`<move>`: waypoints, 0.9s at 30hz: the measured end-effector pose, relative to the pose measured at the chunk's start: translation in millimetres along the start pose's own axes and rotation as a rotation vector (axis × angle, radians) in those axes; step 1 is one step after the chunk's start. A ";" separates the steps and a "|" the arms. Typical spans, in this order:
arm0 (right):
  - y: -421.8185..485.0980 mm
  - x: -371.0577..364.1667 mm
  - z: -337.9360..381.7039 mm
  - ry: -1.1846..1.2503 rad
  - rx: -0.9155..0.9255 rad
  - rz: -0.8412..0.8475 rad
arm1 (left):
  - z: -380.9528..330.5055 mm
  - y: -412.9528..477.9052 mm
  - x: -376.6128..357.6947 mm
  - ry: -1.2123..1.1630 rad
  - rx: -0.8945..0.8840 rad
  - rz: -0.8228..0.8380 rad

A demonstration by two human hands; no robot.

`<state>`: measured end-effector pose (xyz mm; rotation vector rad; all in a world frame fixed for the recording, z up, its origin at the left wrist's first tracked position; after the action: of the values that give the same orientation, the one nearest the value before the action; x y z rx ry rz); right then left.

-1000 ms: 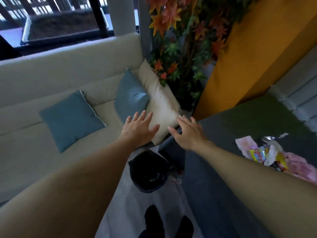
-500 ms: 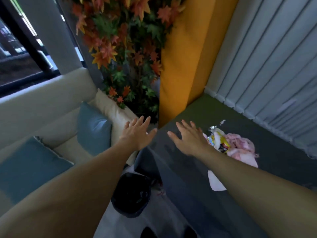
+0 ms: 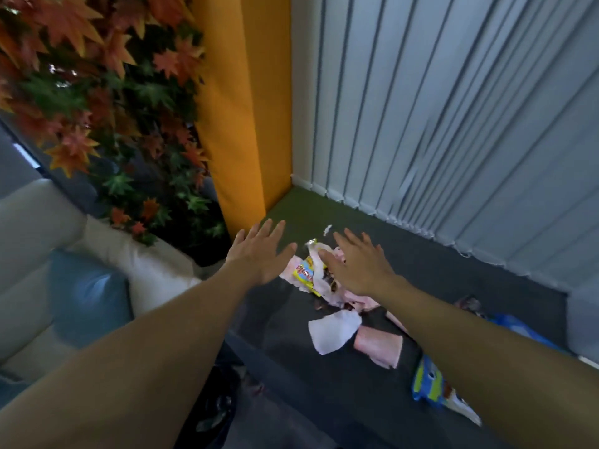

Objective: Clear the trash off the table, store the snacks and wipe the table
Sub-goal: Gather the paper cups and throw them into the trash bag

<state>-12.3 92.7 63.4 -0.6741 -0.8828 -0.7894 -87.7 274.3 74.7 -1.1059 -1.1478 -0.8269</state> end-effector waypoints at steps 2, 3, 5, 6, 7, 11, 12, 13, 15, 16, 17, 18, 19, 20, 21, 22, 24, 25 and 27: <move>-4.5 12.1 -25.5 0.008 -0.031 -0.006 | -23.8 8.0 3.3 0.018 -0.021 -0.004; -7.1 17.7 -39.9 0.014 -0.049 -0.012 | -38.0 12.7 3.9 0.026 -0.035 -0.010; -13.3 27.1 -66.5 0.030 -0.076 -0.025 | -66.9 21.0 3.7 0.039 -0.066 -0.018; -17.7 30.6 -78.6 0.036 -0.086 -0.026 | -81.2 24.3 3.2 0.043 -0.083 -0.021; -21.8 33.1 -90.5 0.043 -0.098 -0.023 | -95.4 27.3 2.3 0.047 -0.102 -0.022; -35.5 42.3 -135.2 0.065 -0.156 -0.041 | -144.3 34.1 -6.1 0.071 -0.179 -0.013; -39.1 43.9 -146.1 0.077 -0.174 -0.052 | -155.3 35.8 -10.0 0.080 -0.203 -0.006; -43.3 45.2 -156.4 0.091 -0.191 -0.059 | -165.8 38.0 -14.6 0.085 -0.228 0.003; -52.1 43.6 -174.9 0.103 -0.221 -0.057 | -183.0 40.1 -24.3 0.080 -0.261 0.007; -55.8 41.4 -183.7 0.104 -0.235 -0.051 | -190.2 40.4 -29.3 0.066 -0.270 0.005; -59.2 39.3 -192.1 0.105 -0.251 -0.046 | -197.3 40.1 -34.7 0.045 -0.282 0.003; -62.0 36.4 -199.8 0.102 -0.263 -0.043 | -204.4 38.2 -39.5 0.021 -0.299 0.000; -64.7 32.7 -206.4 0.097 -0.271 -0.039 | -211.3 35.7 -45.3 0.007 -0.322 -0.003; -67.2 28.2 -212.3 0.094 -0.276 -0.032 | -218.1 33.3 -51.6 0.004 -0.350 -0.002; -69.6 22.6 -217.4 0.093 -0.277 -0.023 | -224.2 31.0 -58.9 0.008 -0.376 0.011; -71.6 16.5 -221.7 0.090 -0.274 -0.012 | -229.1 28.8 -66.6 0.012 -0.394 0.034; -74.0 2.6 -228.5 0.088 -0.260 0.020 | -235.4 25.1 -85.4 -0.003 -0.402 0.127; -73.9 -5.1 -231.2 0.094 -0.246 0.034 | -238.1 22.3 -95.3 -0.022 -0.411 0.191; -74.8 -18.5 -235.0 0.114 -0.227 0.062 | -244.2 14.7 -115.5 -0.046 -0.461 0.305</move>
<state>14.4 -125.6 -49.6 -0.8439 -0.6714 -0.8713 -34.3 40.1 -49.7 -1.6409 -0.8119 -0.8472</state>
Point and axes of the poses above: each hand's wrist, its own y-axis towards the middle knuckle, its own x-axis out of the back of the hand, z = x × y, the point moved 8 cm from there along y, towards the middle knuckle, and after that the axes turned 13 degrees about y, right-handed, at the moved point
